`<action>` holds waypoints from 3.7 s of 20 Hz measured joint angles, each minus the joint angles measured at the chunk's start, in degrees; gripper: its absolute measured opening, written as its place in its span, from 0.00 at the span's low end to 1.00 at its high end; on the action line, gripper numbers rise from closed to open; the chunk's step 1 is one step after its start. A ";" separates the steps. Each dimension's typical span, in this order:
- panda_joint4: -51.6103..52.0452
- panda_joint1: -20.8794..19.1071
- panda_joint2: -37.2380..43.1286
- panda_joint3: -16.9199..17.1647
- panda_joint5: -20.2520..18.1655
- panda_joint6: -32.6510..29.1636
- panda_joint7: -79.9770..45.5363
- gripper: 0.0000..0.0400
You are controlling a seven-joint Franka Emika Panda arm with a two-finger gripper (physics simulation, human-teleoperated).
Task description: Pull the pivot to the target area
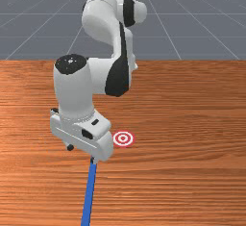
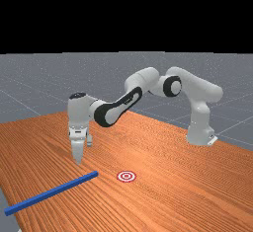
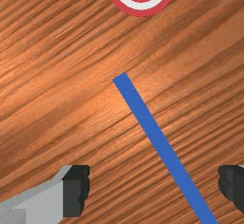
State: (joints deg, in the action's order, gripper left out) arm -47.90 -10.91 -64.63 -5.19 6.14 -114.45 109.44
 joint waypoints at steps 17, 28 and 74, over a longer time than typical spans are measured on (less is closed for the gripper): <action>0.64 2.48 -1.64 -4.75 3.10 -0.73 21.43 1.00; 13.94 4.33 -13.87 -4.38 2.21 0.99 19.47 1.00; 16.23 3.68 -7.65 -3.56 2.35 10.02 21.67 1.00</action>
State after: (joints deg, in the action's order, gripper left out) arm -31.67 -7.24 -72.28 -8.75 8.49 -104.42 131.11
